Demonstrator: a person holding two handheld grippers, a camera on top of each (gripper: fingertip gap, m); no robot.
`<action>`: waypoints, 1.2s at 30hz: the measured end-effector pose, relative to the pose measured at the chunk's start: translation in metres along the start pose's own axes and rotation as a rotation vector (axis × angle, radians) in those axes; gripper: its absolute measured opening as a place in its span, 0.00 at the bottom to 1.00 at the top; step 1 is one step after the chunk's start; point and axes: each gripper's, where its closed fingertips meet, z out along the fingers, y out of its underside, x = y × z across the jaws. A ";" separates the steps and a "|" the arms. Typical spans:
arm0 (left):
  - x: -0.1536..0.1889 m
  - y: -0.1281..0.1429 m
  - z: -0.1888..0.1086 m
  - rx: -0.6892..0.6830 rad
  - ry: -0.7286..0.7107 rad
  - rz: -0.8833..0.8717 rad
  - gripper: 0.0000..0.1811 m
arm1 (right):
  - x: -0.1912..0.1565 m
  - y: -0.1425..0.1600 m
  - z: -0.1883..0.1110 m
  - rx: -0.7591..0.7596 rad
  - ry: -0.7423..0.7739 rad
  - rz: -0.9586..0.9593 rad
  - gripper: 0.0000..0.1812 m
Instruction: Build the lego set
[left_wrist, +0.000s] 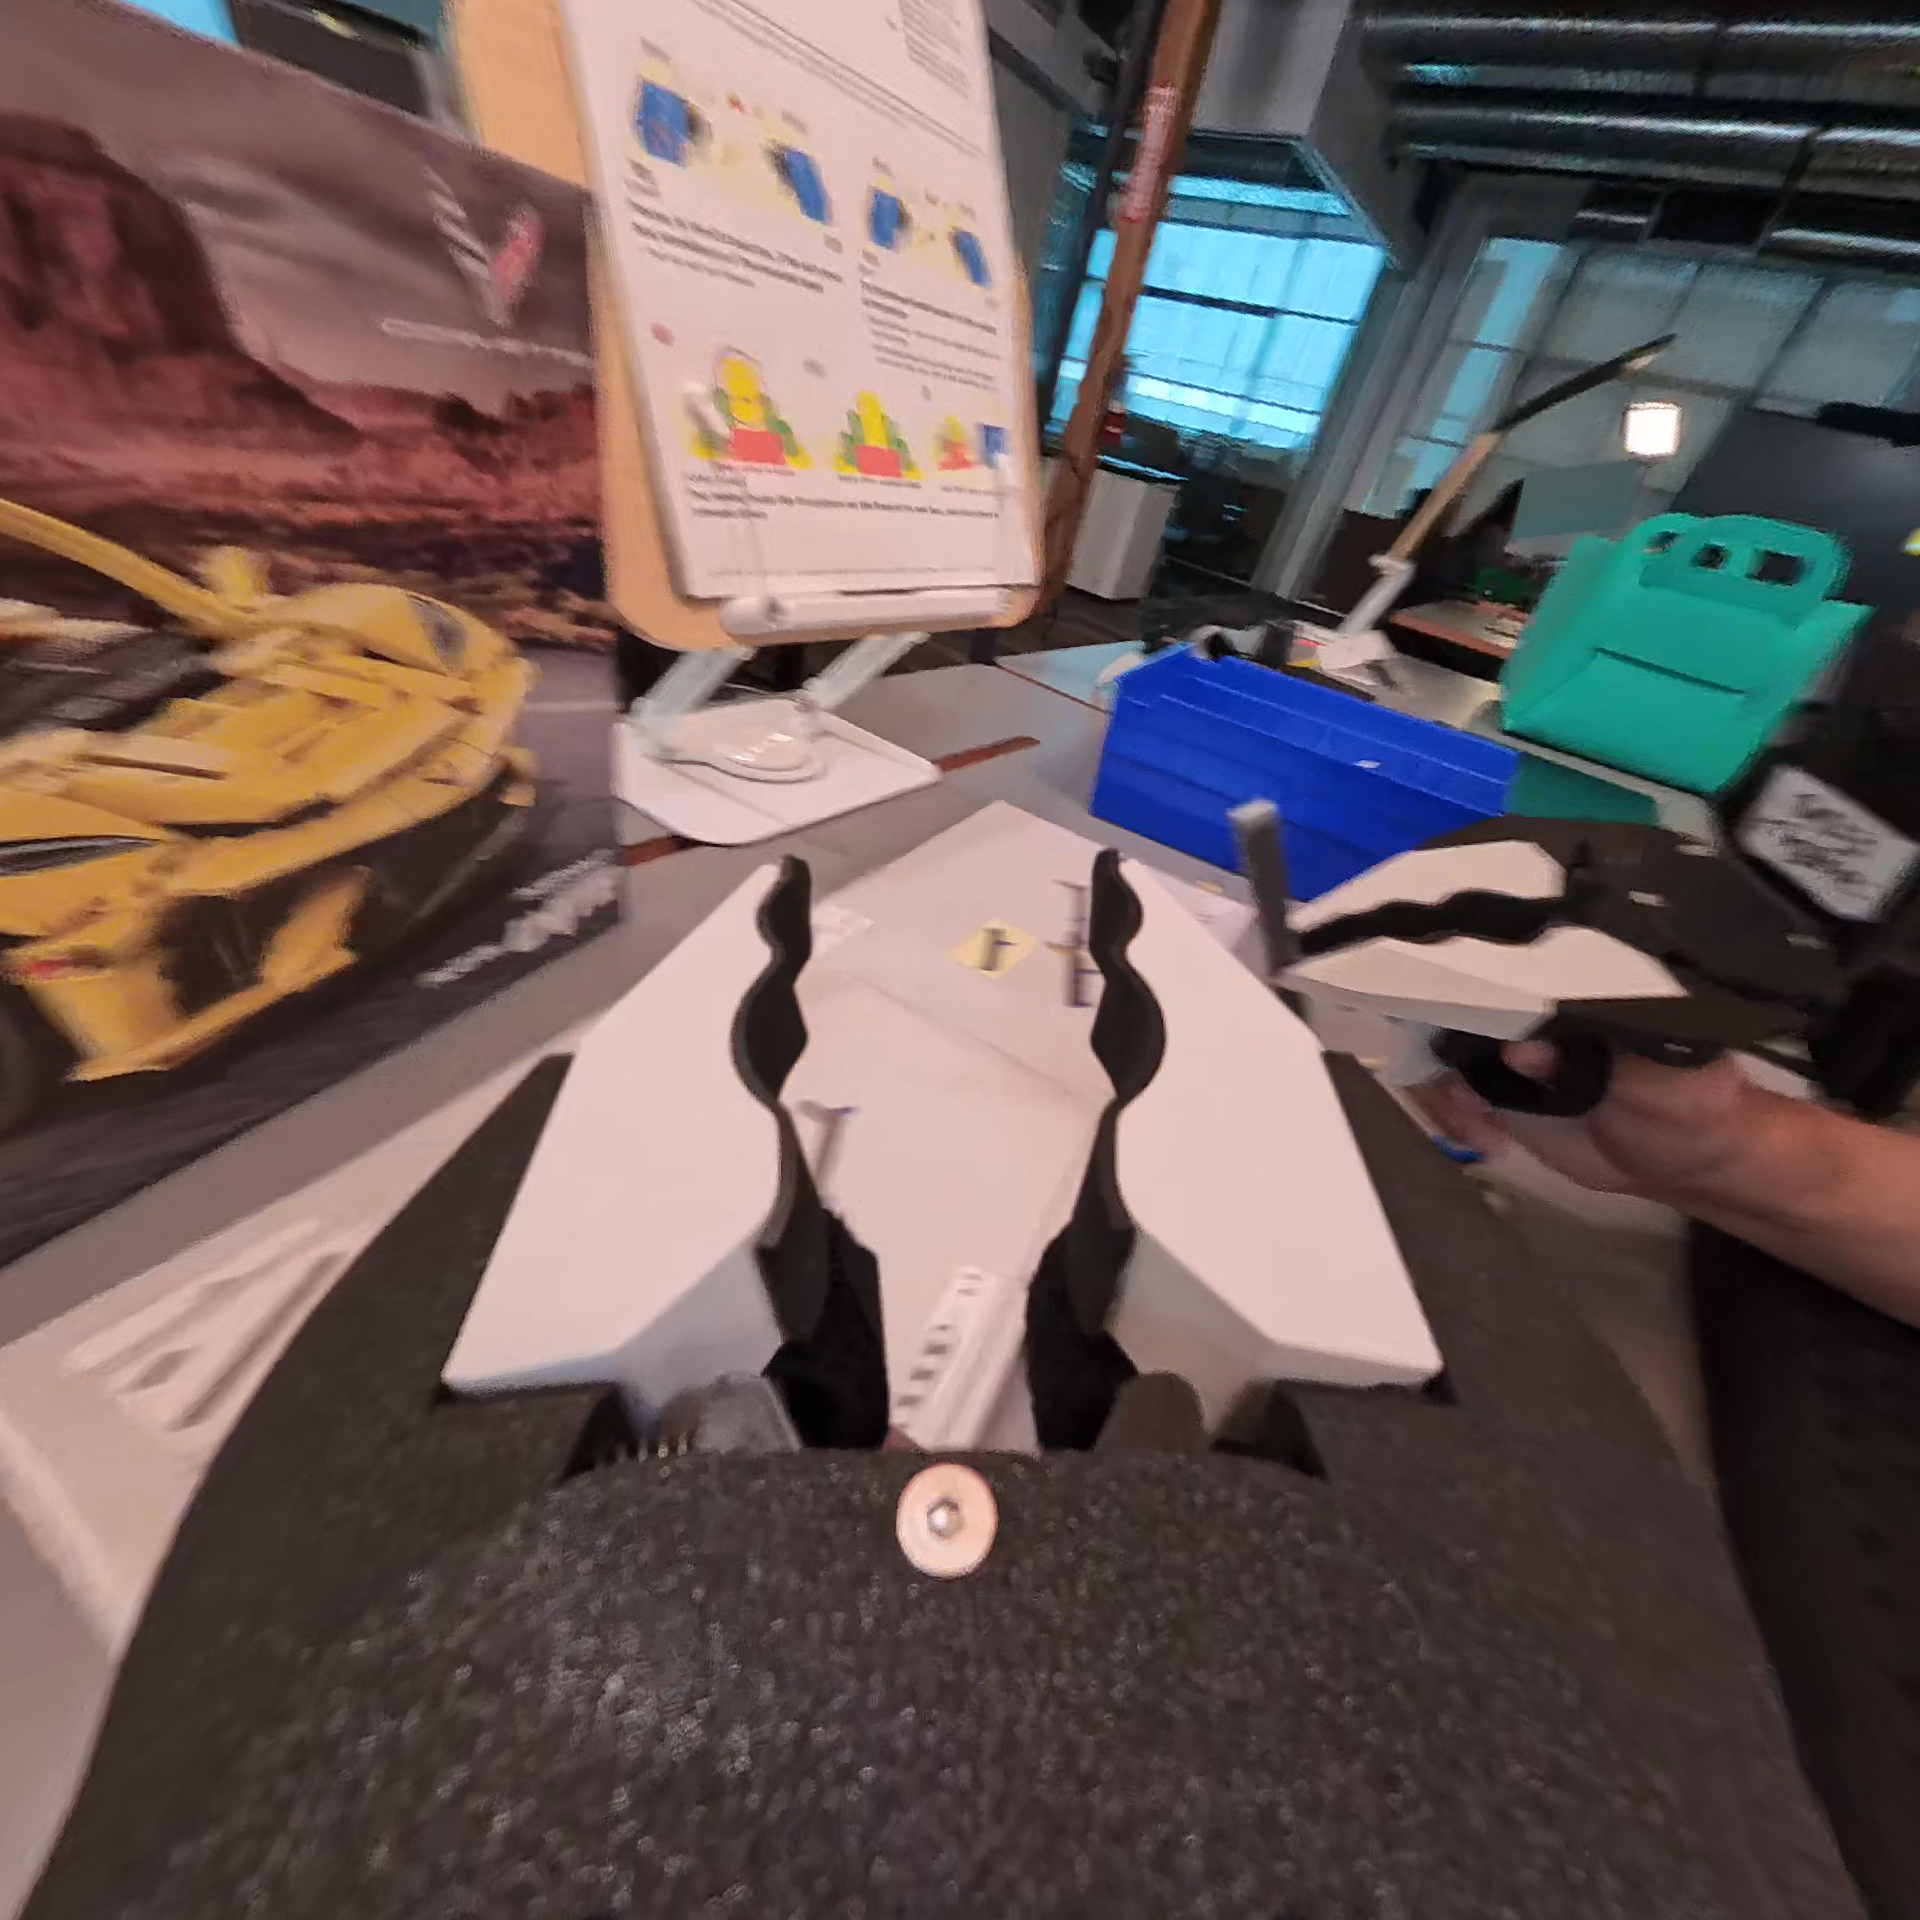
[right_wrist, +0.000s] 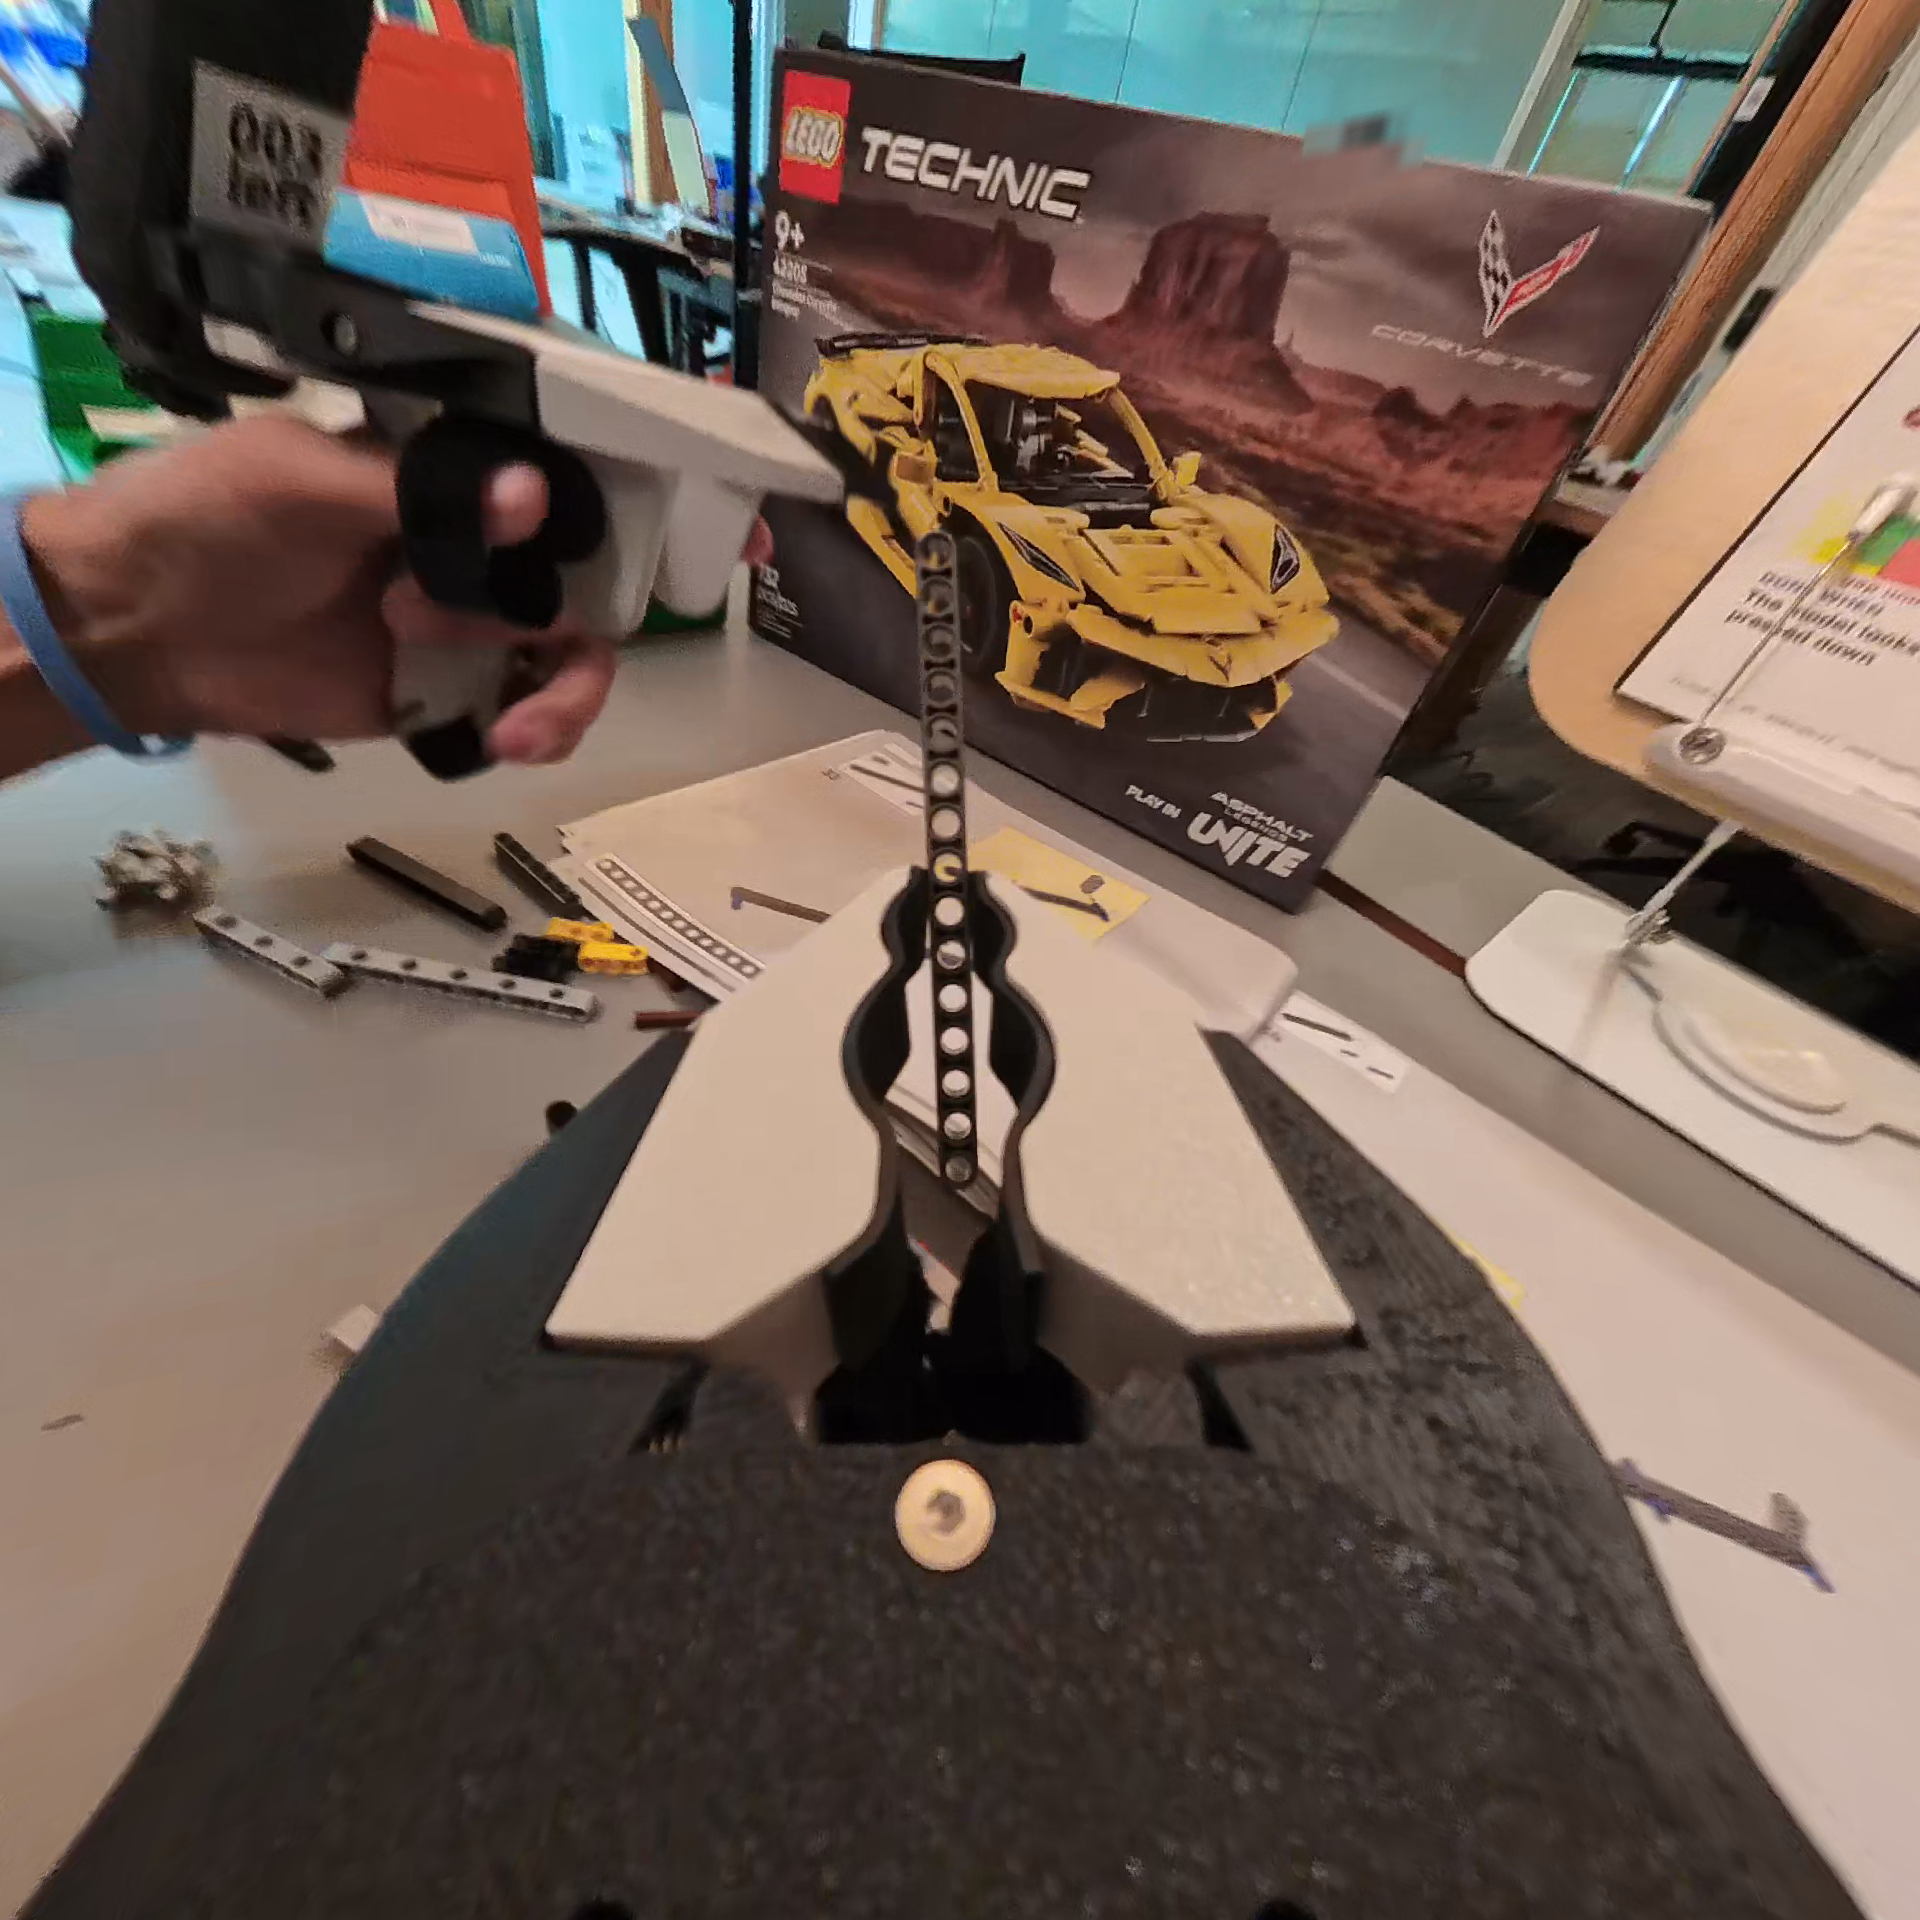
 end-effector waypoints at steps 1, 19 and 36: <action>0.015 0.004 0.006 -0.020 0.061 -0.045 0.28 | 0.002 0.000 0.000 0.001 -0.002 0.034 0.03; 0.068 0.036 0.043 -0.069 0.174 -0.259 0.04 | 0.001 0.012 0.005 -0.081 0.057 -0.124 0.03; 0.061 0.003 0.023 0.097 0.387 -0.535 0.04 | 0.023 -0.011 -0.022 0.107 -0.349 0.652 0.23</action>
